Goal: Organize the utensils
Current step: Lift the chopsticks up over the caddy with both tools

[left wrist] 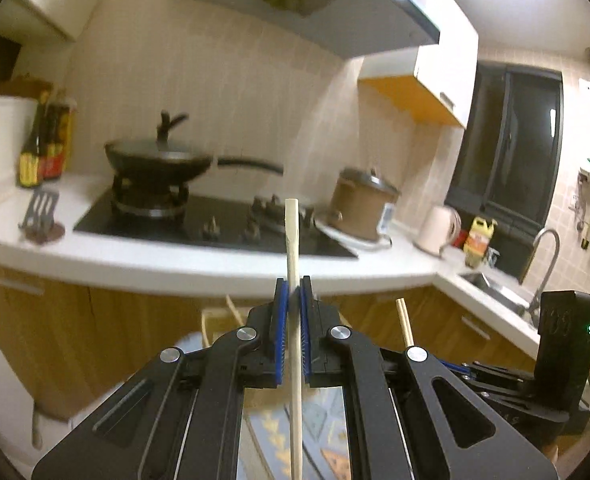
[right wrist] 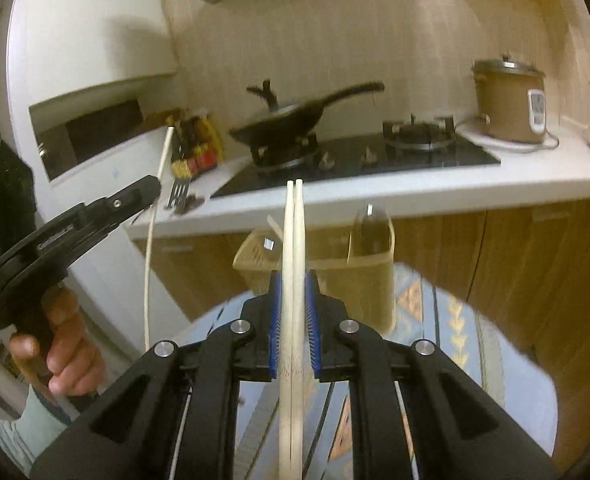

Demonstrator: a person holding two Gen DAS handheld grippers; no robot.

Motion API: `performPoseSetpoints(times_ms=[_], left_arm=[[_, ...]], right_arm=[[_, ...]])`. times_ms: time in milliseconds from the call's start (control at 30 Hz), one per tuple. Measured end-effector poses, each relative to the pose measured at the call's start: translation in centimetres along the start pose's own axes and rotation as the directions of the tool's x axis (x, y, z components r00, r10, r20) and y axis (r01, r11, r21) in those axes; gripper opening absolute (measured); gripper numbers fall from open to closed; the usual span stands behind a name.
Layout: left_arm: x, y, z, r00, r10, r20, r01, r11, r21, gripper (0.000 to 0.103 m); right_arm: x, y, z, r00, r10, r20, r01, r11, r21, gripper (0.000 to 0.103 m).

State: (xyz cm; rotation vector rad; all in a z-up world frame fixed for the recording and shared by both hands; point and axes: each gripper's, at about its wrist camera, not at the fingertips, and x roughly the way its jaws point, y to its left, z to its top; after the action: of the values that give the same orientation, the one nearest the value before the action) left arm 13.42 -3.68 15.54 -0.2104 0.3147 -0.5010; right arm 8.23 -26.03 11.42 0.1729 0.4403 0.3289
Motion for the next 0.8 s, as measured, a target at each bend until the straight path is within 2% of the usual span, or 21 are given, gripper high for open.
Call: performPoseSetpoints(times_ms=[167,367,600,800], left_arm=[[1.8,0.0,2.0,0.997,0.021,0.074,-0.022,1.0,0.01,0.004],[5.0,1.1,3.1,0.99,0.067,0.122,-0.068,0.998,0.008,0.004],[8.2,3.6,3.3,0.981,0.115,0.155,-0.111,0.993,-0.035,0.004],[9.8,5.4,3.5,0.974,0.121,0.19,-0.106,0.991,-0.085,0.004]], right_arm=[[2.0,-1.3,3.7,0.997,-0.017,0.071,0.016,1.0,0.017,0.01],[4.2,-3.1,7.3,0.986,-0.048,0.157,0.043,0.998,0.037,0.01],[7.0,-3.8,9.6,0.966,-0.105,0.238,0.104,0.994,0.018,0.01],[8.9,-4.0,10.7,0.943,-0.14,0.301,0.144,0.99,0.008,0.01]])
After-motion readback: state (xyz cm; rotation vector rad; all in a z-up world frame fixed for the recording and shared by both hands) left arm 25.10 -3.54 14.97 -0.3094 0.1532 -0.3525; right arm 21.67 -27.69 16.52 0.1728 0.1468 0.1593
